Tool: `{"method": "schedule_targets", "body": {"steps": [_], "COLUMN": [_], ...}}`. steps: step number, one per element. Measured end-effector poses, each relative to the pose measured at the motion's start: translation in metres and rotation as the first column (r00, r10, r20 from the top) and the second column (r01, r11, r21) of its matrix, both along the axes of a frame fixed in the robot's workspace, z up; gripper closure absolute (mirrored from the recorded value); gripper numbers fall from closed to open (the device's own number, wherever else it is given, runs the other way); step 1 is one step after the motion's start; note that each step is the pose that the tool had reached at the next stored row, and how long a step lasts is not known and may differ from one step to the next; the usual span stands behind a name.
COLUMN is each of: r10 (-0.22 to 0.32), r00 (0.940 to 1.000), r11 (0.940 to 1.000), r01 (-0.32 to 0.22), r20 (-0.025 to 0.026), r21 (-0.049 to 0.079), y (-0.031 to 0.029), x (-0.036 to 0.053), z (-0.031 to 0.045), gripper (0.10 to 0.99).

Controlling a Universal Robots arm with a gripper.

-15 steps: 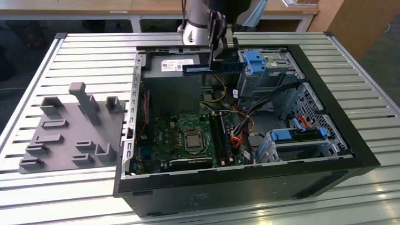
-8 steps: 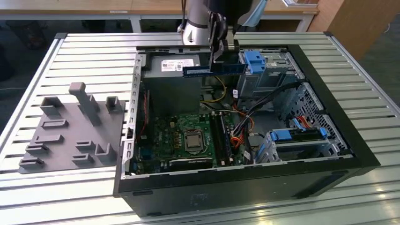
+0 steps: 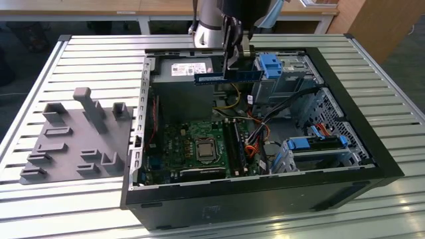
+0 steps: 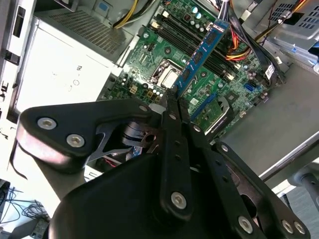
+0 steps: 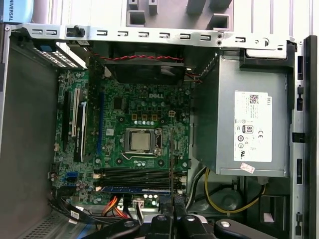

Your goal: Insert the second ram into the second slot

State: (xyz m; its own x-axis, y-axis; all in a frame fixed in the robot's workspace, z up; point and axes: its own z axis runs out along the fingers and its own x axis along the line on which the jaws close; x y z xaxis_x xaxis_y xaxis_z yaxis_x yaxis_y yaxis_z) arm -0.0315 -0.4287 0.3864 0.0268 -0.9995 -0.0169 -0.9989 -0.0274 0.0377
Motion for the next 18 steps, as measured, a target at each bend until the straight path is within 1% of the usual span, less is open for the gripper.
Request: {"method": "schedule_targets", "body": {"steps": [4, 11, 18], "r10": [-0.004, -0.059, -0.082], "r00": [1.0000, 0.9983, 0.9967], "r11": [1.0000, 0.9983, 0.9967], "r01": [0.004, 0.059, 0.082], "r20": [0.0000, 0.0000, 0.0000], "r21": [0.000, 0.000, 0.000], "y": [-0.0011, -0.0012, -0.0012], "x": [0.0000, 0.0000, 0.0000], "z": [0.0000, 0.0000, 0.0000], "gripper": [0.957, 0.957, 0.957]}}
